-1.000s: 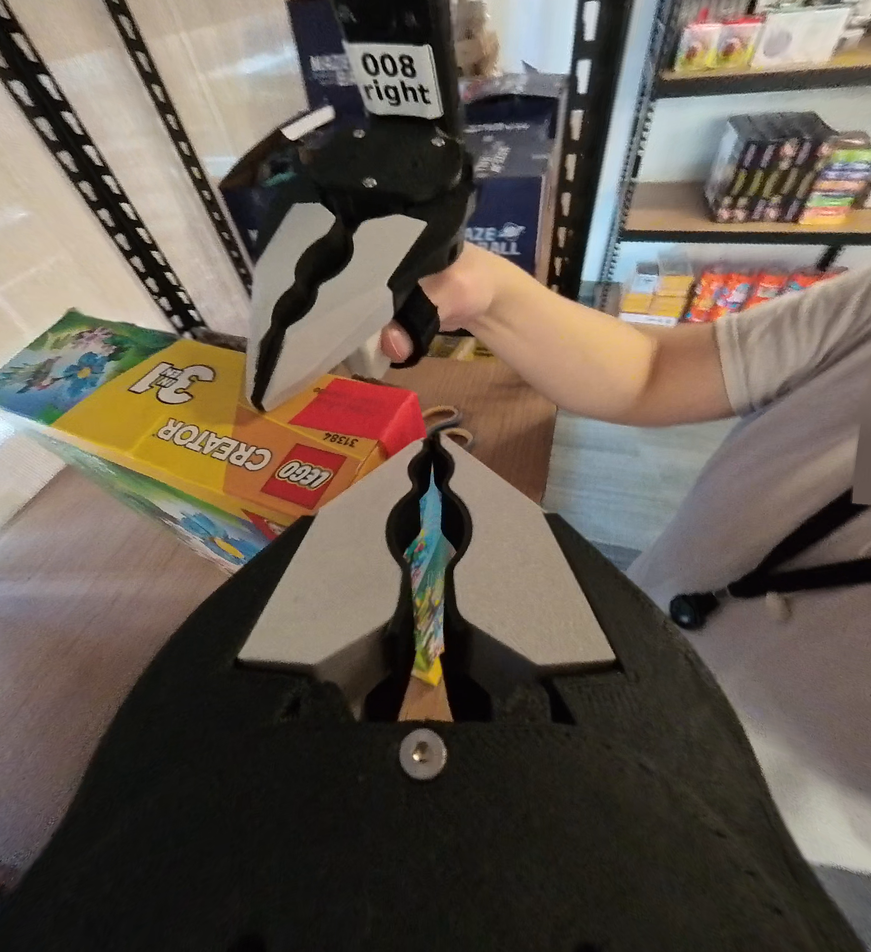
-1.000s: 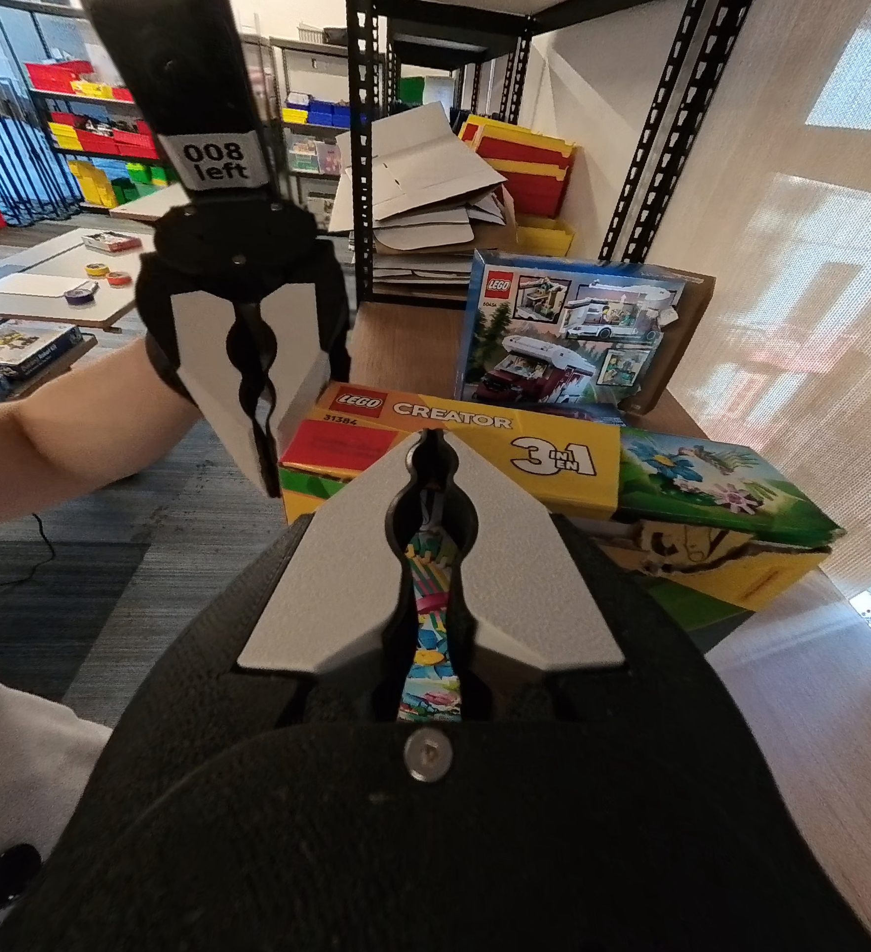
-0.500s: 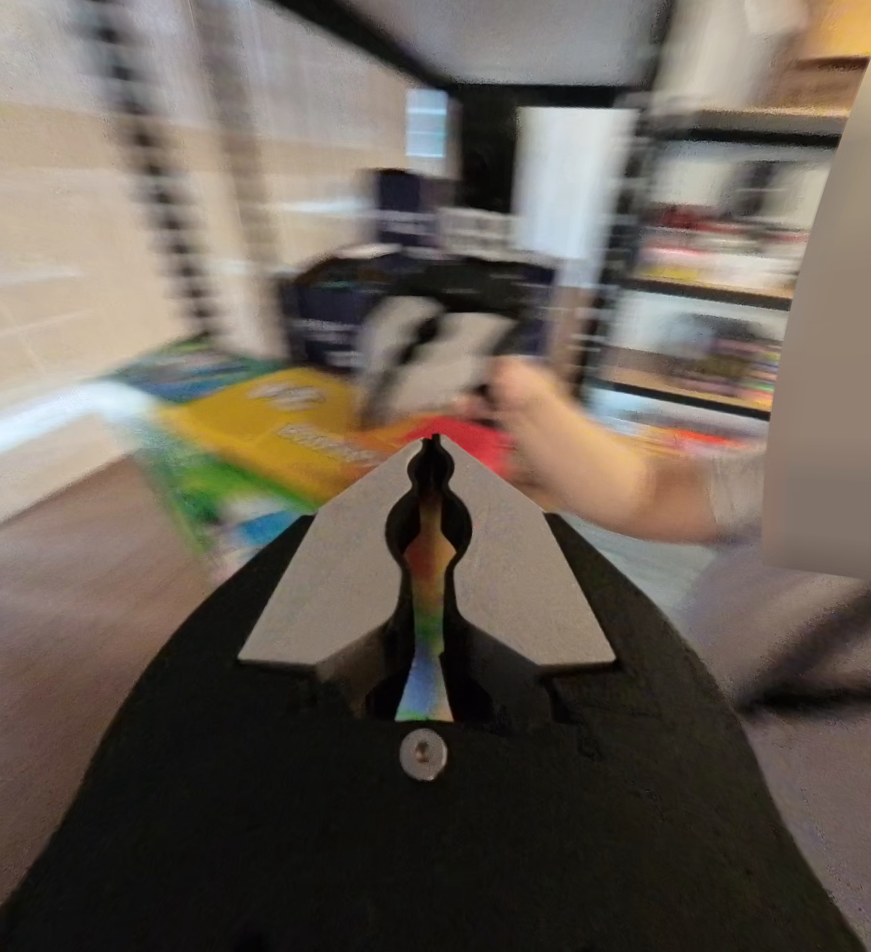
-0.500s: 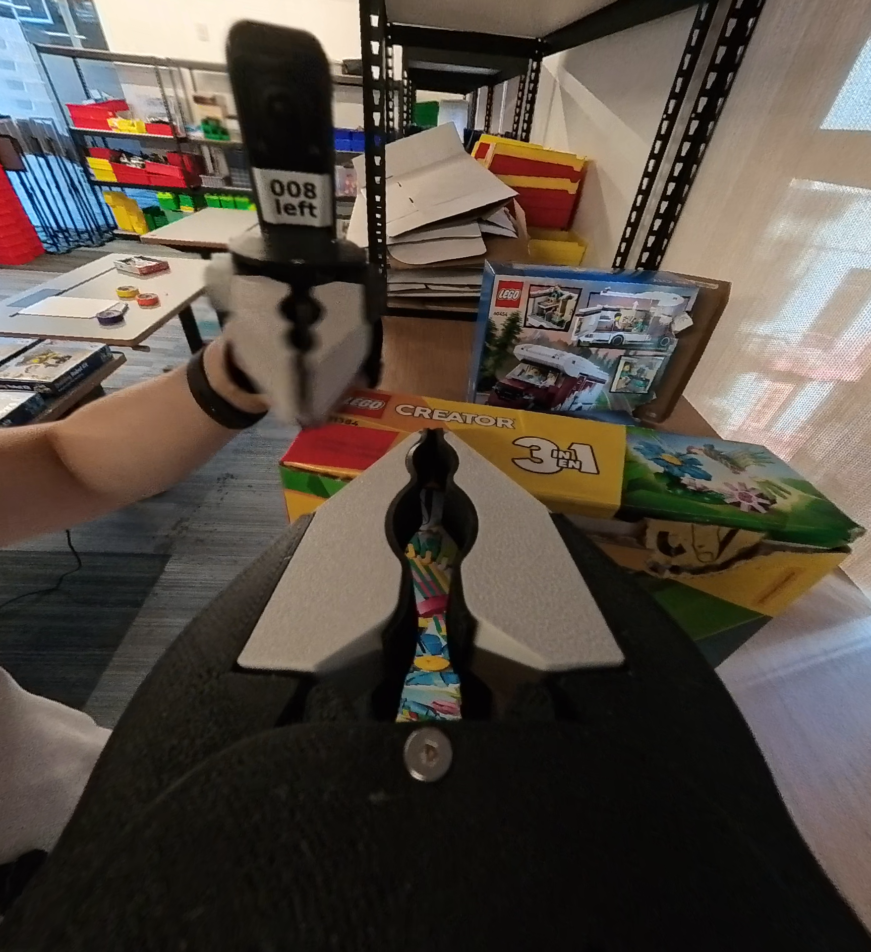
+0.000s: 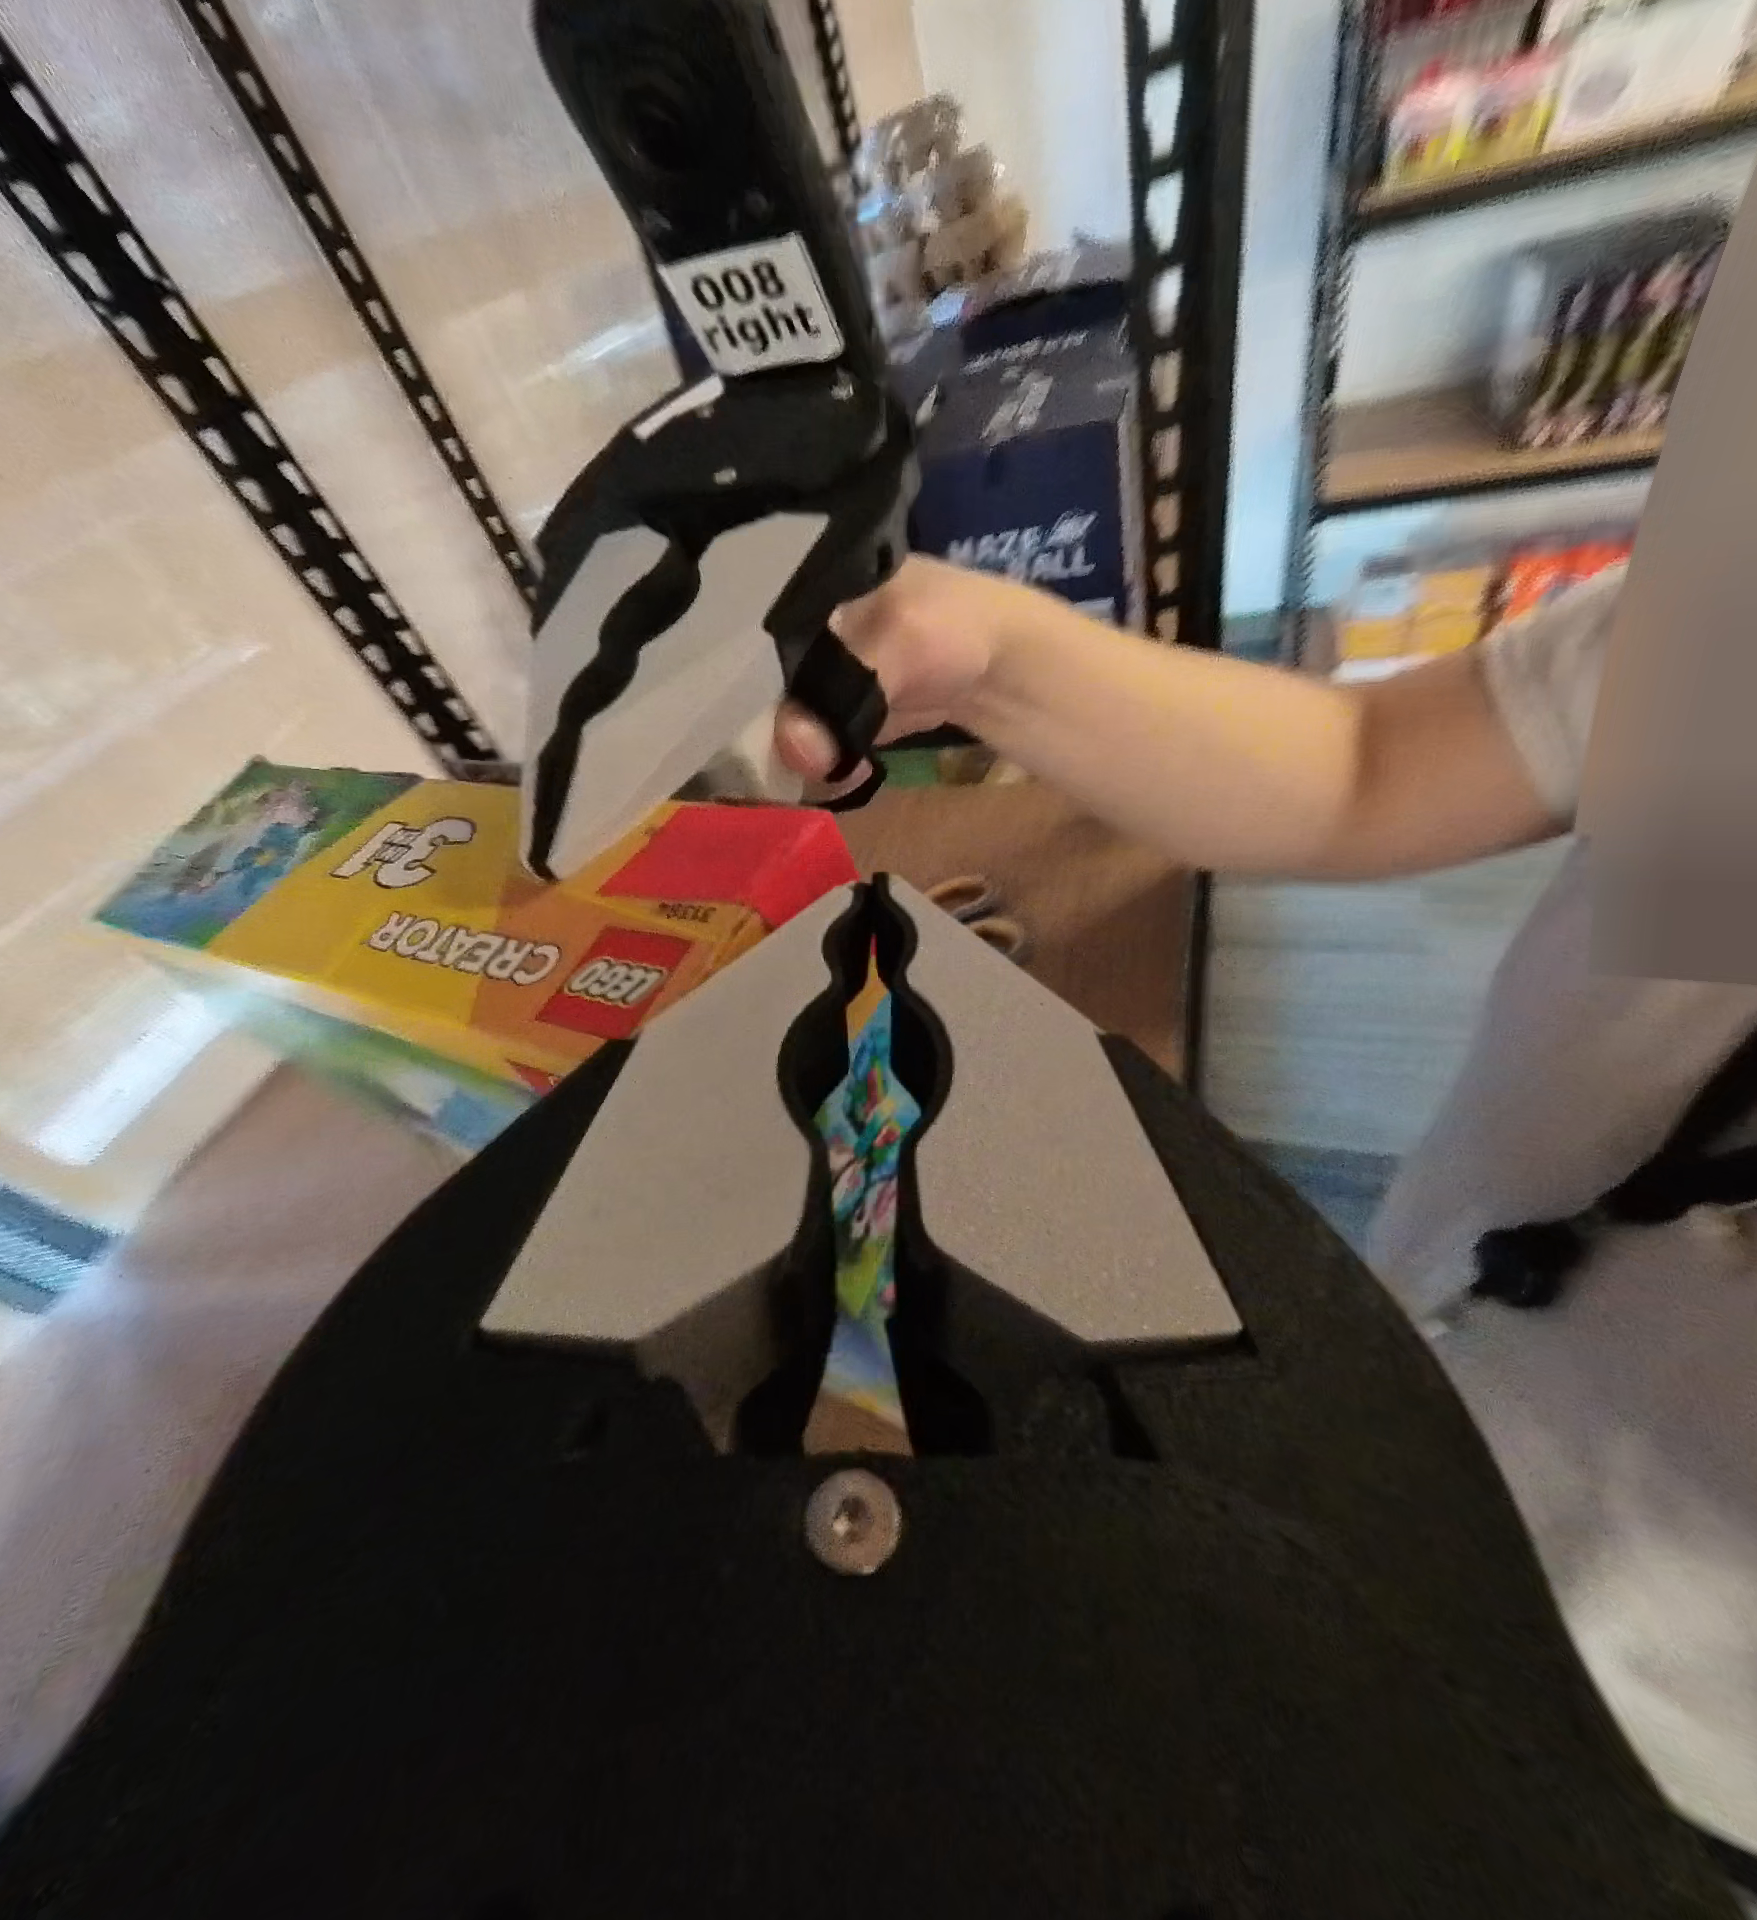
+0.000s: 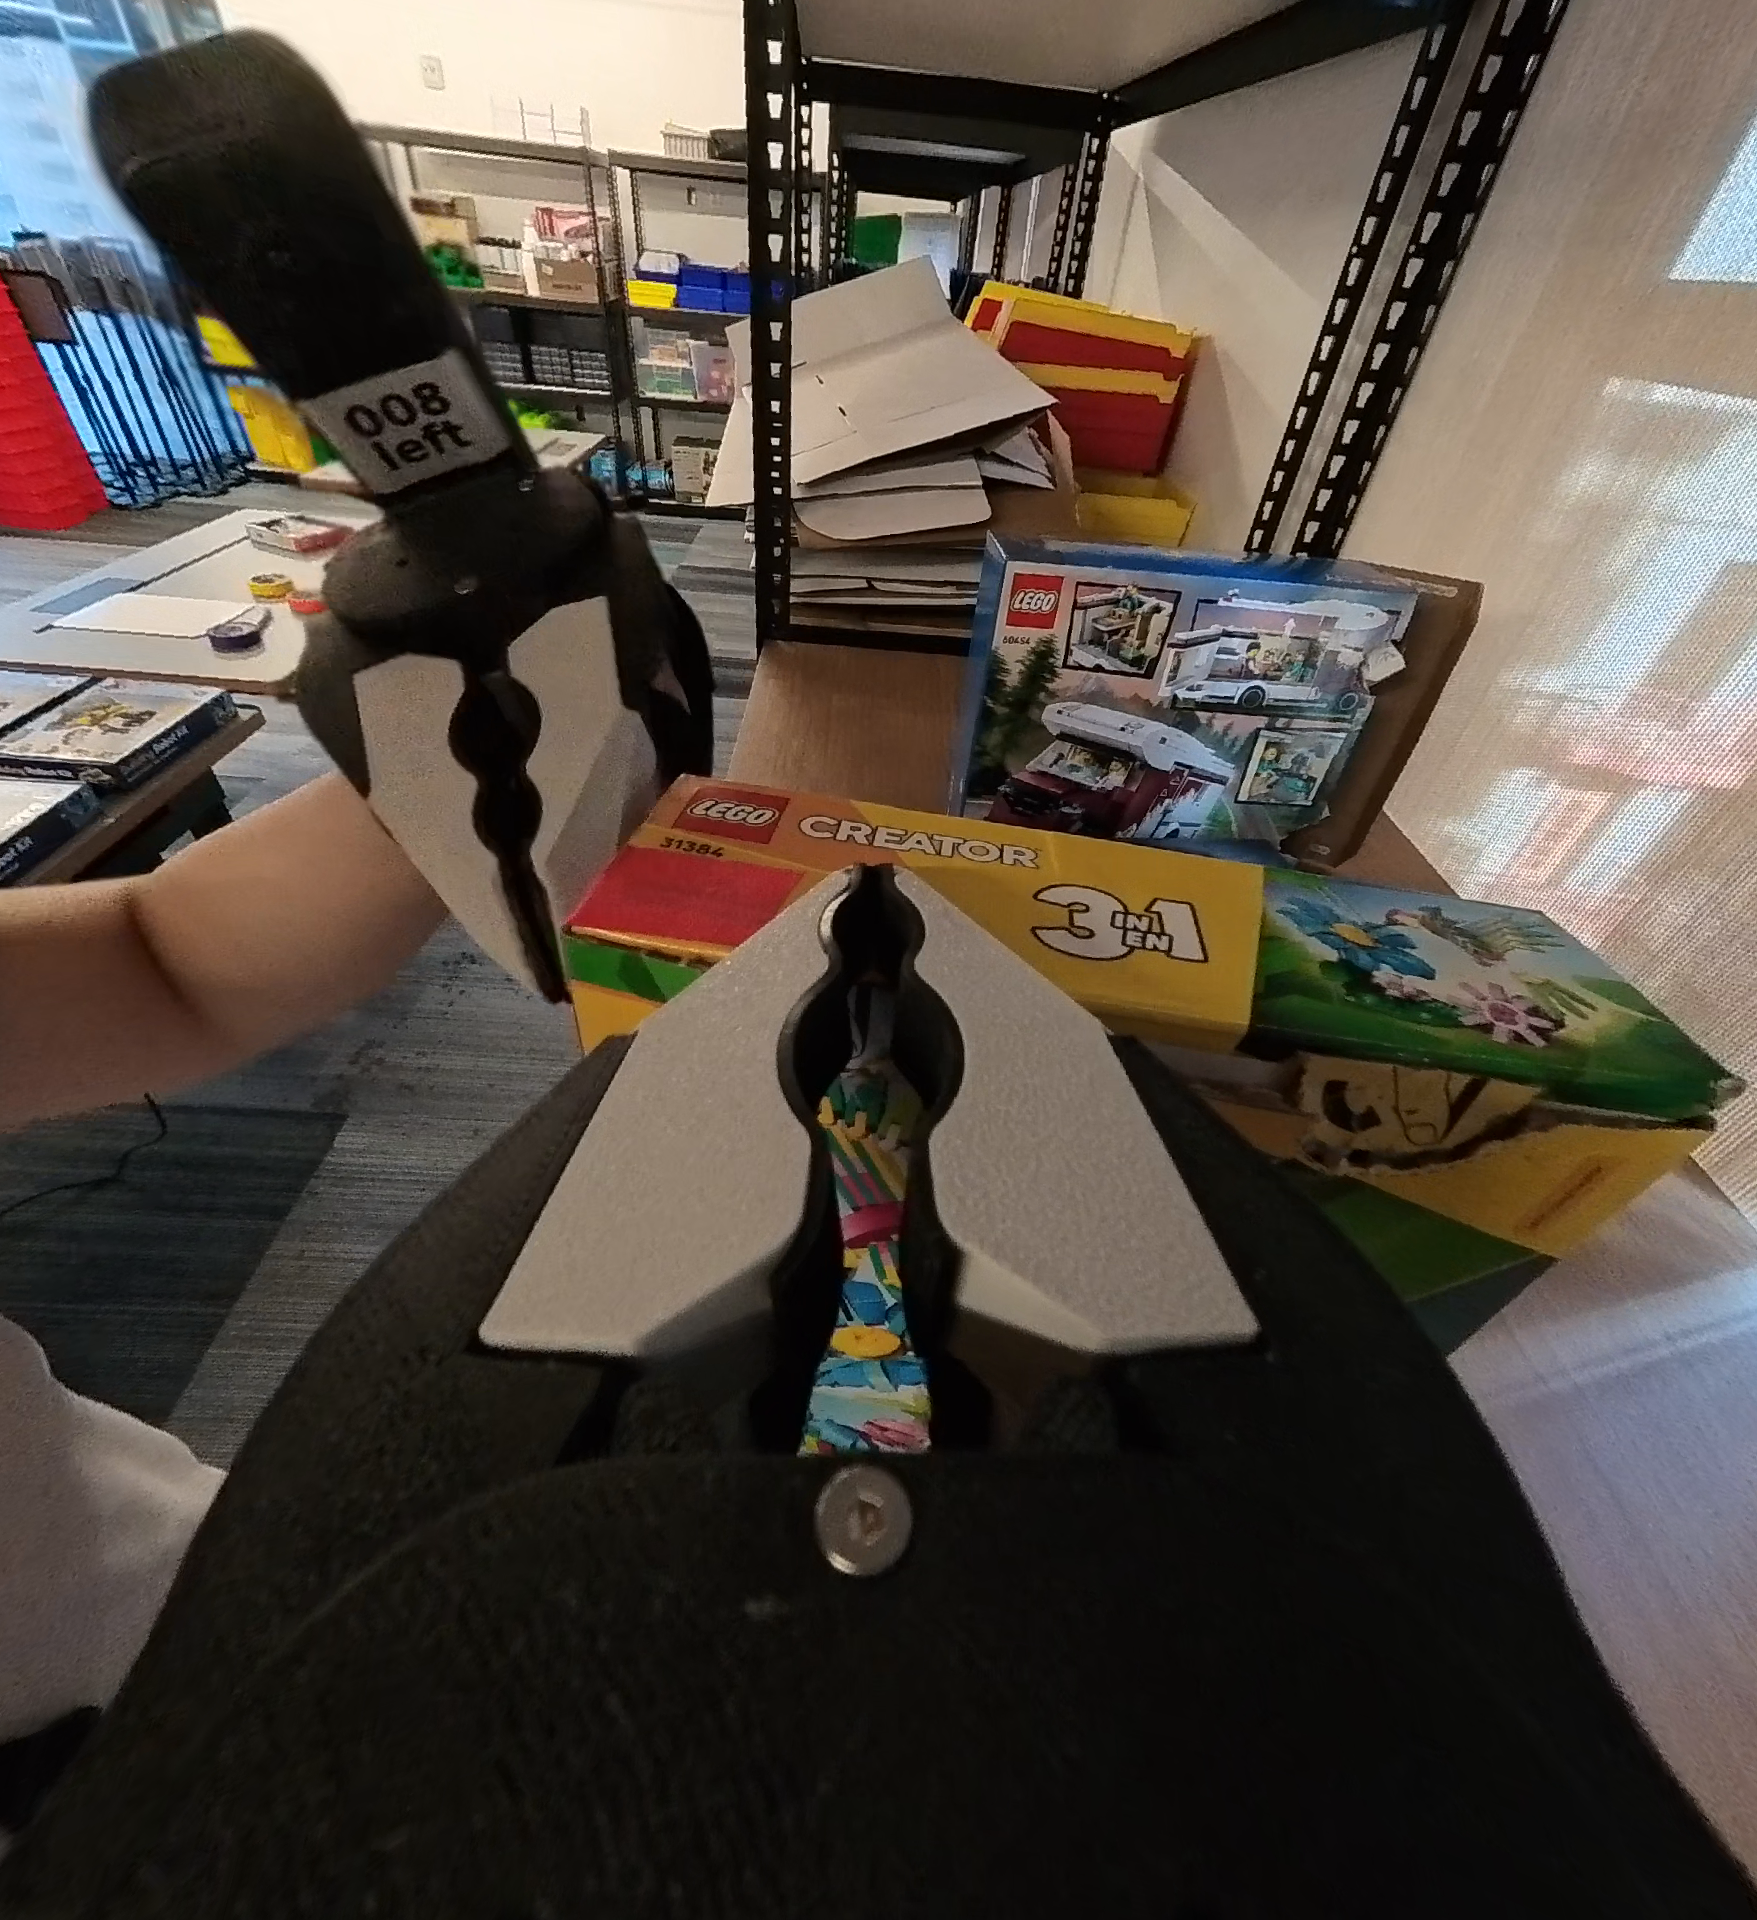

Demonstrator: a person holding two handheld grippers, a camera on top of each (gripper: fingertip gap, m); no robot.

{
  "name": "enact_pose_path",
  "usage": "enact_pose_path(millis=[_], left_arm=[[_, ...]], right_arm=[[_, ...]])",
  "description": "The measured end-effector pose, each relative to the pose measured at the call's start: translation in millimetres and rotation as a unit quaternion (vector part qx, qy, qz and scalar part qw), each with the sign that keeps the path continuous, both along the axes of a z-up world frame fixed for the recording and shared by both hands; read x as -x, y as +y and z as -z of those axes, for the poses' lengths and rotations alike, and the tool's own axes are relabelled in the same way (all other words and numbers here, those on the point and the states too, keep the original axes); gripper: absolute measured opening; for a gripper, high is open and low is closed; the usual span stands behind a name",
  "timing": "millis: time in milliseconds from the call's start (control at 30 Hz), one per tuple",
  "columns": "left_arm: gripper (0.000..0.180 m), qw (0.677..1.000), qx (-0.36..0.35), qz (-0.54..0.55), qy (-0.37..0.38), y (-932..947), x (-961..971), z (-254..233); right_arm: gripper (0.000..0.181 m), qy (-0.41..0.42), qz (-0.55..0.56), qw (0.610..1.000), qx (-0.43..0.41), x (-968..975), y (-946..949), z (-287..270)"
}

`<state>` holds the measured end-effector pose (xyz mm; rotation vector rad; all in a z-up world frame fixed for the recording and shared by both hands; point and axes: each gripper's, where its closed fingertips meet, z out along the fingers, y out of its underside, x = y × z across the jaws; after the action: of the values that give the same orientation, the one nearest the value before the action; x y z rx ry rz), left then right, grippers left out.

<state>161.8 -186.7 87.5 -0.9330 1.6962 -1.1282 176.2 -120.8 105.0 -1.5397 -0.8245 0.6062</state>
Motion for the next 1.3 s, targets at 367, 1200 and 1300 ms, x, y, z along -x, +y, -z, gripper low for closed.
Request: enact_pose_path(millis=[367, 1200, 1300], left_arm=[[0.0, 0.987, 0.153, 0.044, -0.032, 7, 0, -19], [0.0, 0.984, 0.133, -0.041, -0.11, 15, -2, -23], [0.0, 0.981, 0.138, -0.019, -0.132, 7, 0, -26]], right_arm=[[0.001, 0.007, 0.0, 1.0, -0.001, -4, 6, 2], [0.001, 0.023, -0.002, 1.0, -0.002, -5, 7, 1], [0.001, 0.028, -0.003, 1.0, -0.002, -5, 7, 1]])
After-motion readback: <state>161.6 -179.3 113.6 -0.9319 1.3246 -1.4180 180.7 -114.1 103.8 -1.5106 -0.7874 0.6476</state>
